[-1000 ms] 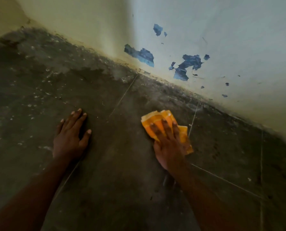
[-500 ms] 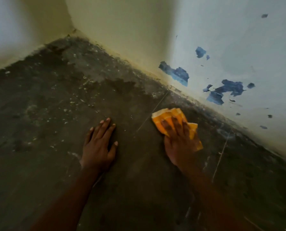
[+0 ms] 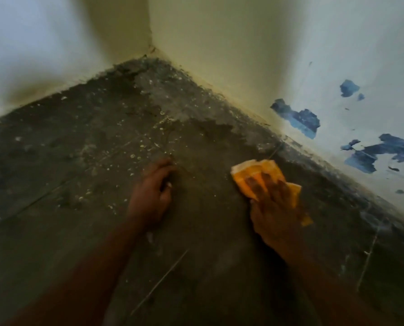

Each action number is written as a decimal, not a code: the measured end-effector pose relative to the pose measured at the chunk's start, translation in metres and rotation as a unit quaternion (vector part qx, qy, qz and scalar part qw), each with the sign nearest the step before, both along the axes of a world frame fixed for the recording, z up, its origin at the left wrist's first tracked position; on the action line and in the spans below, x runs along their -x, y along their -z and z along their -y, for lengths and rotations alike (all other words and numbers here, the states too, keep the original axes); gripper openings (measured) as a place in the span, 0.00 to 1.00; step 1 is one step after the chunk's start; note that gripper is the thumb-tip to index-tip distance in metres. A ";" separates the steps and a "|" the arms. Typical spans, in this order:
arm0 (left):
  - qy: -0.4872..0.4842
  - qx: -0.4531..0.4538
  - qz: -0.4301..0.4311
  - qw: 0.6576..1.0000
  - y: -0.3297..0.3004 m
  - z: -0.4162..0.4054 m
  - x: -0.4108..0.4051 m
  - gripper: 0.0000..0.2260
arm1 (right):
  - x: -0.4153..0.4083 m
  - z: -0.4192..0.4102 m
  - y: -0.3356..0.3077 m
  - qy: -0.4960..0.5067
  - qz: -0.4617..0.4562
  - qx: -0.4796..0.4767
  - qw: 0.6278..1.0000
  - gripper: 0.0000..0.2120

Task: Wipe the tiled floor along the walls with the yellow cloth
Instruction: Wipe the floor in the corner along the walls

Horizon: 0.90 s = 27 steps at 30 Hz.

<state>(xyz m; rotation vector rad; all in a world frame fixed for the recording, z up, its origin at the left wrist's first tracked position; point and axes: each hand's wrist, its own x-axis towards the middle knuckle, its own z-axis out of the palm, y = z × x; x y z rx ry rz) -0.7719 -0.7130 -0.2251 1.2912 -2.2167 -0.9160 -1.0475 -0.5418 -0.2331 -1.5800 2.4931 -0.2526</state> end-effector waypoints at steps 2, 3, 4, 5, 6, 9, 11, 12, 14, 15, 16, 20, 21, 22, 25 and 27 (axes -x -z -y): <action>0.008 0.041 0.083 0.996 0.002 0.044 -0.021 0.23 | 0.022 0.013 0.007 0.090 -0.010 0.017 0.996 0.28; 0.015 0.070 0.132 0.989 0.004 0.060 -0.030 0.24 | 0.028 0.032 0.009 0.148 0.005 0.017 0.989 0.29; 0.019 0.091 0.168 0.981 0.007 0.070 -0.038 0.26 | 0.030 0.056 0.012 0.205 0.029 0.021 0.978 0.29; 0.015 0.105 0.184 0.977 0.012 0.074 -0.041 0.26 | 0.030 0.083 0.013 0.246 0.043 0.023 0.968 0.30; 0.007 0.118 0.189 0.975 0.015 0.074 -0.042 0.26 | 0.027 0.109 0.013 0.257 0.048 0.023 0.965 0.30; -0.040 0.133 0.192 0.972 0.015 0.066 -0.035 0.26 | 0.013 0.151 0.005 0.151 0.048 -0.016 0.987 0.29; -0.100 0.124 0.199 0.967 0.010 0.067 -0.037 0.27 | -0.001 0.136 0.007 0.002 0.032 -0.004 0.999 0.28; -0.123 0.116 0.206 0.964 0.009 0.068 -0.037 0.28 | -0.005 0.115 0.009 -0.054 0.021 0.003 0.998 0.28; -0.147 0.110 0.229 0.956 0.007 0.064 -0.037 0.29 | -0.001 0.082 0.008 -0.071 0.021 0.001 0.997 0.27; -0.154 0.105 0.232 0.955 0.009 0.064 -0.036 0.29 | 0.007 0.086 0.005 -0.035 0.027 -0.007 0.999 0.27; -0.152 0.102 0.231 0.956 0.009 0.065 -0.036 0.30 | 0.012 0.104 0.001 0.029 0.035 -0.012 0.999 0.28; -0.138 0.092 0.232 0.958 0.016 0.072 -0.036 0.30 | -0.013 0.245 -0.006 0.212 0.082 0.007 0.974 0.31; -0.138 0.089 0.233 0.959 0.018 0.072 -0.035 0.30 | -0.027 0.271 -0.007 0.193 0.086 -0.002 0.977 0.31; -0.138 0.089 0.231 0.959 0.018 0.073 -0.035 0.31 | -0.043 0.285 -0.009 0.151 0.077 -0.009 0.986 0.31; -0.140 0.089 0.218 0.962 0.015 0.071 -0.035 0.31 | -0.078 0.254 -0.011 -0.081 0.032 0.007 0.996 0.29; -0.149 0.091 0.213 0.961 0.013 0.071 -0.035 0.31 | -0.069 0.210 -0.007 -0.166 0.025 0.006 0.986 0.28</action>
